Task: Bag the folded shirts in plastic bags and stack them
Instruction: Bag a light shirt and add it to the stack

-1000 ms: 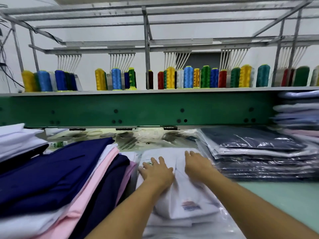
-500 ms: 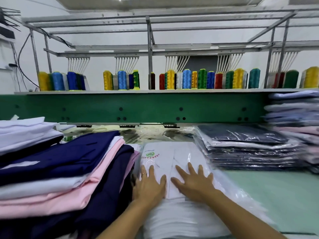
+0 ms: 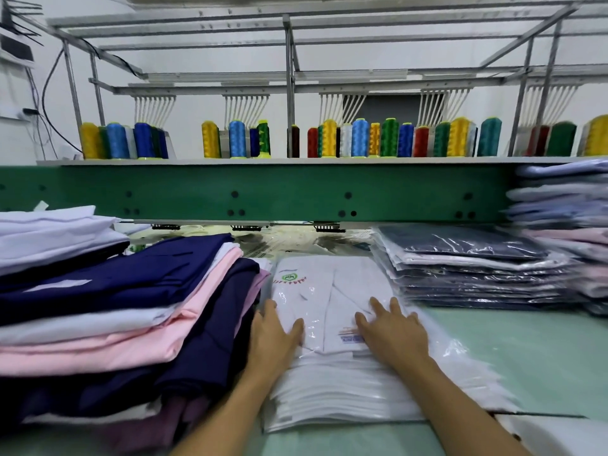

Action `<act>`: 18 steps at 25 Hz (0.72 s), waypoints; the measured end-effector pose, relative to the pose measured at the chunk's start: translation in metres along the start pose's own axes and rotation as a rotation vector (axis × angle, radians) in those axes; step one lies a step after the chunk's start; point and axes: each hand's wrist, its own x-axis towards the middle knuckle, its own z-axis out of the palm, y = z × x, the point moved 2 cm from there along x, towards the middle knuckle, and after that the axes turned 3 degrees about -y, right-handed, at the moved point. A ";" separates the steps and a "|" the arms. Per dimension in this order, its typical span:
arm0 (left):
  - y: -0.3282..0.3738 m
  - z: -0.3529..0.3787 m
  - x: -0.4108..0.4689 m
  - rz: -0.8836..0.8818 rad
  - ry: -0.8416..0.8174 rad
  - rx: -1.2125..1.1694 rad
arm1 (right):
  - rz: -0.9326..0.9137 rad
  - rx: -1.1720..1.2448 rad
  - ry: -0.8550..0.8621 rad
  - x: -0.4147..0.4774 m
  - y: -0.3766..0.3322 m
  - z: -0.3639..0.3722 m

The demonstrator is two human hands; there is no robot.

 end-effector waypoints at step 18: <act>0.012 -0.037 -0.004 -0.140 -0.251 -0.688 | -0.136 0.065 0.157 -0.013 -0.005 -0.001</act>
